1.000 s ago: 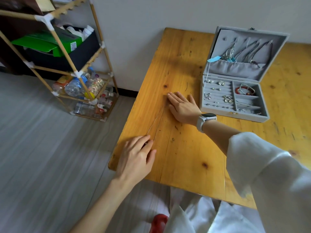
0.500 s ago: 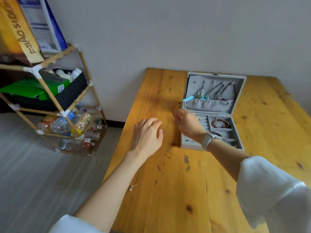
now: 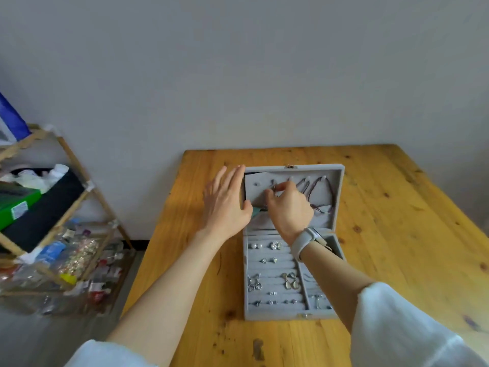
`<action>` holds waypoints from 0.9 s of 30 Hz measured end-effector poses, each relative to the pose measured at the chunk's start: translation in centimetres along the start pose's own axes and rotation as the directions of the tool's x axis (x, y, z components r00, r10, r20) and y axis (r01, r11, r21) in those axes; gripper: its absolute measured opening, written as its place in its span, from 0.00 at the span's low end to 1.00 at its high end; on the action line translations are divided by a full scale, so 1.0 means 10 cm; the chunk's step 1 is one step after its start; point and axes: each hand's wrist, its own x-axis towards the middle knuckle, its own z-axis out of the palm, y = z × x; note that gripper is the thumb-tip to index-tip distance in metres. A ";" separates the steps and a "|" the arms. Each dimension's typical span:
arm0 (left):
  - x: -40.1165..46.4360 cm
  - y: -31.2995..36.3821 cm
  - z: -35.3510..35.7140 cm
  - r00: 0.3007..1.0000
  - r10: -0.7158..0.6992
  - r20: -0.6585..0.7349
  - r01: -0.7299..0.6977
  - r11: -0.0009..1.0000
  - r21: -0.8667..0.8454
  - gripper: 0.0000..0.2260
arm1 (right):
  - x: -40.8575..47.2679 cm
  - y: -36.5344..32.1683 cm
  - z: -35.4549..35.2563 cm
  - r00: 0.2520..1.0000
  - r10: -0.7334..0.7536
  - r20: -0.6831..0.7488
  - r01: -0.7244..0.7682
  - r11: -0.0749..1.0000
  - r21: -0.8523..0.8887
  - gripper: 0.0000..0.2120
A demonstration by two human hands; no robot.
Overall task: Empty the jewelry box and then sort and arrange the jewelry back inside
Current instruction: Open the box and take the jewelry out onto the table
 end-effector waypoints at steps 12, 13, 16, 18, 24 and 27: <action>0.10 0.03 0.17 0.927 0.019 -0.374 -0.042 0.998 -0.054 0.13 | 0.04 0.06 0.09 0.988 -0.001 -0.156 0.024 0.989 0.146 0.10; 0.11 0.04 0.19 0.922 0.014 -0.386 -0.040 0.997 -0.059 0.13 | 0.05 0.07 0.09 0.983 -0.028 -0.184 0.054 0.989 0.135 0.10; 0.12 0.07 0.22 0.916 -0.006 -0.402 -0.031 0.996 -0.086 0.12 | 0.10 0.09 0.06 0.962 -0.100 -0.252 0.132 0.985 0.115 0.09; 0.11 0.09 0.22 0.910 -0.011 -0.413 -0.025 0.996 -0.081 0.12 | 0.12 0.10 0.06 0.939 -0.151 -0.309 0.204 0.968 0.146 0.08; 0.07 0.13 0.19 0.925 -0.043 -0.378 0.009 0.996 -0.089 0.13 | -0.02 0.27 -0.08 0.892 -0.338 -0.300 0.414 0.877 0.243 0.04; -0.04 0.20 0.10 0.945 -0.061 -0.322 0.031 0.995 -0.098 0.17 | -0.25 0.38 -0.26 0.891 -0.411 -0.194 0.454 0.809 0.373 0.01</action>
